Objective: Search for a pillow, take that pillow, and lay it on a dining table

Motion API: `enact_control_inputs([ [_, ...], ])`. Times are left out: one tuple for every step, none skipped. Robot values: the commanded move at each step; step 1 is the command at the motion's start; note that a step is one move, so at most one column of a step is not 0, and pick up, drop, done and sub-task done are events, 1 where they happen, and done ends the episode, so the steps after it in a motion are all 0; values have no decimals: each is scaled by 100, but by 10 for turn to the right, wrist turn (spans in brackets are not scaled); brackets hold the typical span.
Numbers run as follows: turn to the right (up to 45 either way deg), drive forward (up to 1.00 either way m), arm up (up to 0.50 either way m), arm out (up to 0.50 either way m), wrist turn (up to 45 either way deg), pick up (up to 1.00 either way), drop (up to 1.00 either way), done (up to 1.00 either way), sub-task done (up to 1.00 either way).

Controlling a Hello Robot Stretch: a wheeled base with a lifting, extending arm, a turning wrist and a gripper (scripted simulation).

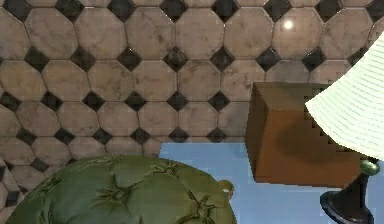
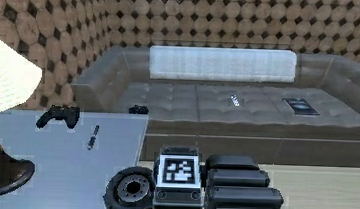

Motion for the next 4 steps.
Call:
enact_control_inputs([
  [0,0,0,8,0,0,0,0,0],
  [0,0,0,0,390,0,0,0,0],
  [0,0,-16,0,0,0,0,0,0],
  [0,0,0,0,0,0,100,0,0],
])
